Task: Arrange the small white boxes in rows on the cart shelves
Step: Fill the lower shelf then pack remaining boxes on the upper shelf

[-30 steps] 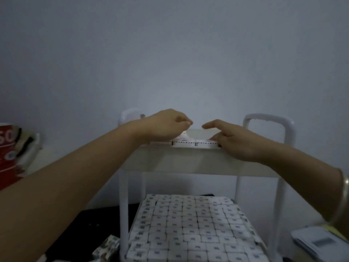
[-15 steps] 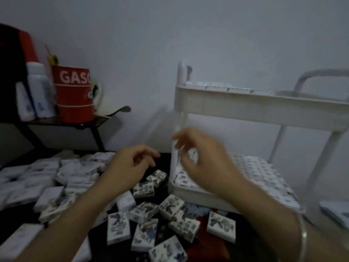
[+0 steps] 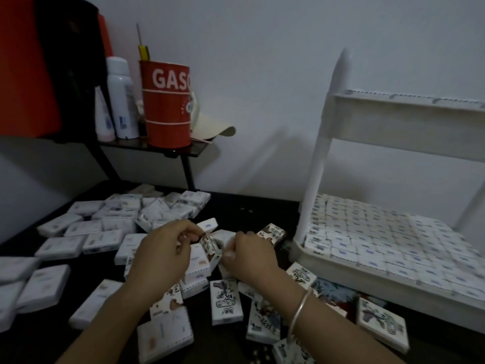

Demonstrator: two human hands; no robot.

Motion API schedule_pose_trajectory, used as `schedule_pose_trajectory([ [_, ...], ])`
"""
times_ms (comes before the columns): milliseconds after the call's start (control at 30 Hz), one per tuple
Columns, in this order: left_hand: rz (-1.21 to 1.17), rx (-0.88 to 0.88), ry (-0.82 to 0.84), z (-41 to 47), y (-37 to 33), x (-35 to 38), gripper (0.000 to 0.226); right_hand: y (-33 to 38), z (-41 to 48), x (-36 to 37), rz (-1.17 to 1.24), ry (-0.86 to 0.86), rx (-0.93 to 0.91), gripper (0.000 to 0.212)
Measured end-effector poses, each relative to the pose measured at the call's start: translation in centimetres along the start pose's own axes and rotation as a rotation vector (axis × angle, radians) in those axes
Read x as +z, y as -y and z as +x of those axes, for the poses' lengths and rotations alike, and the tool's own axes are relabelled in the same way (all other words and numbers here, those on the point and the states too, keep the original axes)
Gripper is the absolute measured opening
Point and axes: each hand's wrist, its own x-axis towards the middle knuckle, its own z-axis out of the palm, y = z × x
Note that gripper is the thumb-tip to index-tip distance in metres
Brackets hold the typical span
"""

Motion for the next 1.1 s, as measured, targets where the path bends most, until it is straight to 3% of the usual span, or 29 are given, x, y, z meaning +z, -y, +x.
schedule_pose_trajectory([
  [233, 0.156, 0.084, 0.01, 3.4, 1.0, 1.4, 0.024, -0.4, 0.1, -0.2, 0.088, 0.108, 0.037, 0.055],
  [367, 0.365, 0.103, 0.145, 5.8, 1.4, 2.8, 0.048, -0.7, 0.2, -0.4, 0.254, 0.189, 0.075, 0.059],
  [500, 0.438, 0.066, 0.183, 7.0, 1.9, 3.6, 0.044, -1.4, 0.0, -0.3, 0.363, 0.163, 0.04, 0.069],
  [667, 0.302, 0.022, 0.086, 7.1, 1.9, 2.9, 0.036, -3.3, -0.7, -1.3, 0.532, 0.079, -0.005, 0.065],
  [833, 0.081, 0.125, 0.008, 7.1, -1.5, 0.8, 0.032, -5.2, -1.8, -5.3, 0.806, 0.063, -0.006, 0.031],
  [1100, -0.383, 0.225, 0.205, 7.2, -12.3, -1.6, 0.024, -8.6, -7.3, -16.6, 0.862, -0.084, -0.026, 0.027],
])
